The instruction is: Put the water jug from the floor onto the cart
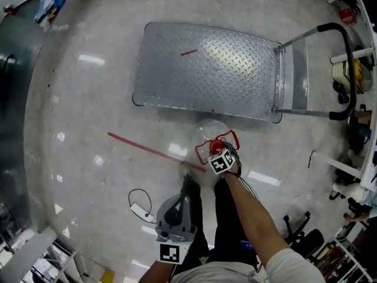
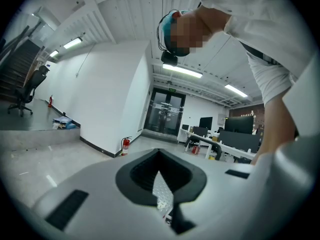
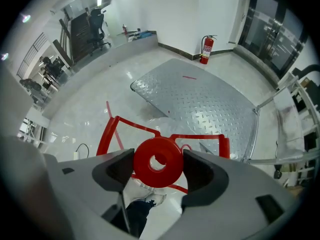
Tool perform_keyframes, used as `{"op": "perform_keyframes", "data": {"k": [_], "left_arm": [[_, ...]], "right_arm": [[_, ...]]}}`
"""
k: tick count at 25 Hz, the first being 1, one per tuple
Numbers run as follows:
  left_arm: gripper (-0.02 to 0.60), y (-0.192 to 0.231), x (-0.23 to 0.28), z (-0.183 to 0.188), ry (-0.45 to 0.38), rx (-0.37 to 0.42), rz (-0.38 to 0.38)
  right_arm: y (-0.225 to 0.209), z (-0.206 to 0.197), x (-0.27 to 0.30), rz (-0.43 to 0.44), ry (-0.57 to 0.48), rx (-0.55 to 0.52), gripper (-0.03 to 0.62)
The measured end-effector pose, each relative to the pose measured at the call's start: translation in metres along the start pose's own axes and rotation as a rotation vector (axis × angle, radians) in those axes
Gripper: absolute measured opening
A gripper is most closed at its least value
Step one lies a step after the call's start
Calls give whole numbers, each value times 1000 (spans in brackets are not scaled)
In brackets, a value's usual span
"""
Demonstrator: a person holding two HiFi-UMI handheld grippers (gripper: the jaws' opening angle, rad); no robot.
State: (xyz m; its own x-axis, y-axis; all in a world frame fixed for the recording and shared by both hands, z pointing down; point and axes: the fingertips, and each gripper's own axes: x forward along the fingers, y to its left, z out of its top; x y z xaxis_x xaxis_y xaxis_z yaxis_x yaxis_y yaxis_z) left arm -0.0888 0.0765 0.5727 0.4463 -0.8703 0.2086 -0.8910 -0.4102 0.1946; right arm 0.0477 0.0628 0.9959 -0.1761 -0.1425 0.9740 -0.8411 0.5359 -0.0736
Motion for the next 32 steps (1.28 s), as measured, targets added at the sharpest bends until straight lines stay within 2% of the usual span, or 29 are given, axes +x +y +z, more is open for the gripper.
{"op": "perform_keyframes", "data": {"k": [6, 16, 25, 32], "left_arm": [[3, 7, -1, 0, -2, -15, 12], [3, 17, -5, 10, -23, -12, 27], [3, 18, -16, 50, -93, -12, 60], [3, 10, -28, 88, -147, -9, 61]], "right_arm": [[-2, 1, -1, -17, 12, 1, 299], [12, 1, -23, 3, 33, -15, 299], [30, 7, -97, 45, 39, -65, 299], [26, 30, -166, 33, 13, -94, 299]]}}
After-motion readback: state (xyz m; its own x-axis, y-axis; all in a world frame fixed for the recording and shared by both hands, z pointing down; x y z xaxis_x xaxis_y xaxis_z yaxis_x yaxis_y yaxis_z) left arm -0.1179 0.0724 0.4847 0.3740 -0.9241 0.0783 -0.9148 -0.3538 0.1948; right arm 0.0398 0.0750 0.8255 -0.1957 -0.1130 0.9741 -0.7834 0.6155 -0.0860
